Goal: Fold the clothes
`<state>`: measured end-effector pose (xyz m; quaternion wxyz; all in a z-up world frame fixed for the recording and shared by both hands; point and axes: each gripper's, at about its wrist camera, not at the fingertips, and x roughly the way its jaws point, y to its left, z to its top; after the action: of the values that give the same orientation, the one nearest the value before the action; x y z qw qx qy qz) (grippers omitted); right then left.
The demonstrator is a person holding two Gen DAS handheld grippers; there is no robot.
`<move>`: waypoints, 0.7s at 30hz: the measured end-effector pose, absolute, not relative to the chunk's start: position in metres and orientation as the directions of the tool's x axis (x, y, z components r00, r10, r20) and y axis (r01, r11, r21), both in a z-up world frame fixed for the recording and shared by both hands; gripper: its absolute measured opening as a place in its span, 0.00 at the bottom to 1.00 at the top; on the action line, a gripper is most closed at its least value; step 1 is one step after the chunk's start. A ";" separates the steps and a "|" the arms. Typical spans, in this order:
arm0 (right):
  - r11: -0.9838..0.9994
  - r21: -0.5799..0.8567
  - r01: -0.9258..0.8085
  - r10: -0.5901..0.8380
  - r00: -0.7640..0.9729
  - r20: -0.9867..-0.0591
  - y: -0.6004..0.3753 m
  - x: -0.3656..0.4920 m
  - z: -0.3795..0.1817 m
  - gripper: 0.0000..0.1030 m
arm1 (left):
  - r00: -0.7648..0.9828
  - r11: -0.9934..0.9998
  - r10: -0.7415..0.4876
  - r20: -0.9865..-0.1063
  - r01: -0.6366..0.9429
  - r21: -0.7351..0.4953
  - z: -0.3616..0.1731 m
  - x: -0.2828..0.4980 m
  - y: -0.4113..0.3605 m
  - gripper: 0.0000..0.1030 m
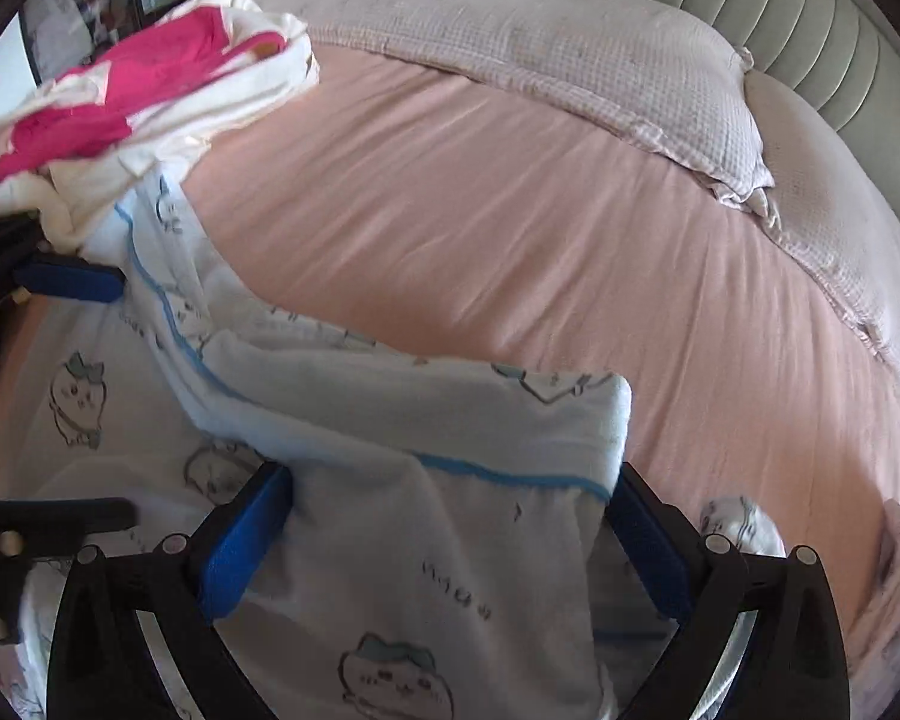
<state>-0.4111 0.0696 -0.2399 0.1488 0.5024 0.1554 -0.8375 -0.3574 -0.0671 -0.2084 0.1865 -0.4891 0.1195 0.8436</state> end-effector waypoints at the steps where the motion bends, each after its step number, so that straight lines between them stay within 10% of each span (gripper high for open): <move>1: -0.926 -0.121 0.359 -0.071 -0.478 -0.875 0.075 -0.417 -0.237 0.99 | -0.472 -0.918 0.174 -0.864 -0.396 0.031 -0.206 -0.361 -0.068 1.00; 8: -0.964 -0.085 0.252 -0.077 -0.569 -0.819 0.103 -0.413 -0.200 0.99 | -0.494 -0.948 0.261 -0.829 -0.291 -0.126 -0.181 -0.372 -0.103 1.00; 16: -0.932 -0.163 0.324 -0.024 -0.504 -0.864 0.079 -0.441 -0.226 0.99 | -0.608 -0.985 -0.080 -0.790 -0.074 0.156 -0.189 -0.385 -0.098 1.00; 21: -0.964 0.146 0.221 -0.244 -0.526 -0.815 0.138 -0.427 -0.175 0.99 | -0.526 -0.968 0.227 -0.820 -0.211 -0.132 -0.174 -0.370 -0.103 1.00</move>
<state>-0.4265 0.1381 -0.1752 0.1333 0.4684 -0.0122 -0.8733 -0.3704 -0.1029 -0.1742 0.1253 -0.4704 -0.0082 0.8735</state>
